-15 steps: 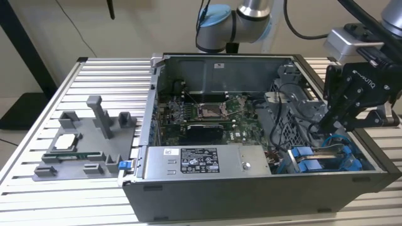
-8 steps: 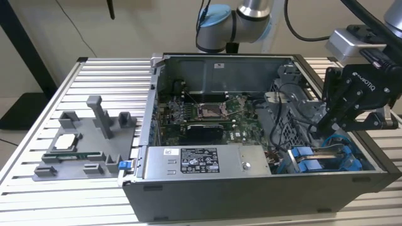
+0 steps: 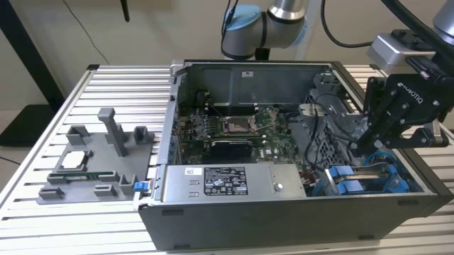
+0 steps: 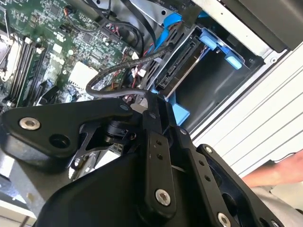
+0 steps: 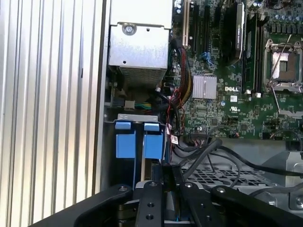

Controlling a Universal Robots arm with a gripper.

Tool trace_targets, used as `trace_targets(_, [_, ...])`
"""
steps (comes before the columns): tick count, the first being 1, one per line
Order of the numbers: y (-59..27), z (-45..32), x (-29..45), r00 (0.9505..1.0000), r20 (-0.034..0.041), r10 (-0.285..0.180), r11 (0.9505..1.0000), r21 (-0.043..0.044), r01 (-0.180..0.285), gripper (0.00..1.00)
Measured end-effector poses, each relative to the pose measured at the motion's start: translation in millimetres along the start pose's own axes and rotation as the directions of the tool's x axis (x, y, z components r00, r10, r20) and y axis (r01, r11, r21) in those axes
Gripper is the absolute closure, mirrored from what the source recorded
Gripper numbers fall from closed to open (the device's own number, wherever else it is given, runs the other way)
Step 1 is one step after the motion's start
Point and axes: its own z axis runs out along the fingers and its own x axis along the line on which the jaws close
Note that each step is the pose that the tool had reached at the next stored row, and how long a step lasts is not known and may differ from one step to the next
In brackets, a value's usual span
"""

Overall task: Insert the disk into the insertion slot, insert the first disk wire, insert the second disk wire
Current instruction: 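Insert the first disk wire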

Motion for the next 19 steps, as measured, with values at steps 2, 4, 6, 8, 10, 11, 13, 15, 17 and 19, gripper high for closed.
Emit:
trace_targets(2, [-0.9,0.9,0.8,1.0,-0.0005,0.0,1.0,0.0,0.0,1.0])
trace_targets(4, [-2.5,2.1,2.0,1.0,-0.0001,0.0,1.0,0.0,0.0,1.0])
trace_targets(6, [-4.5,2.9,3.1,1.0,0.0,0.0,1.0,0.0,0.0,1.0])
trace_targets(8, [-6.8,3.5,4.2,1.0,-0.0001,0.0,1.0,0.0,0.0,1.0])
trace_targets(10, [-9.2,4.1,5.2,1.0,-0.0001,0.0,1.0,0.0,0.0,1.0])
trace_targets(11, [-10.2,4.3,5.5,1.0,-0.0001,0.0,1.0,0.0,0.0,1.0])
trace_targets(13, [-11.6,4.7,5.8,1.0,0.0001,0.0,1.0,0.0,0.0,1.0])
trace_targets(15, [-12.7,4.8,5.9,1.0,-0.0001,0.0,1.0,0.0,0.0,1.0])
trace_targets(17, [-12.8,4.9,6.0,1.0,-0.0002,0.0,1.0,0.0,0.0,1.0])
trace_targets(19, [-13.0,4.9,6.0,1.0,-0.0001,0.0,1.0,0.0,0.0,1.0])
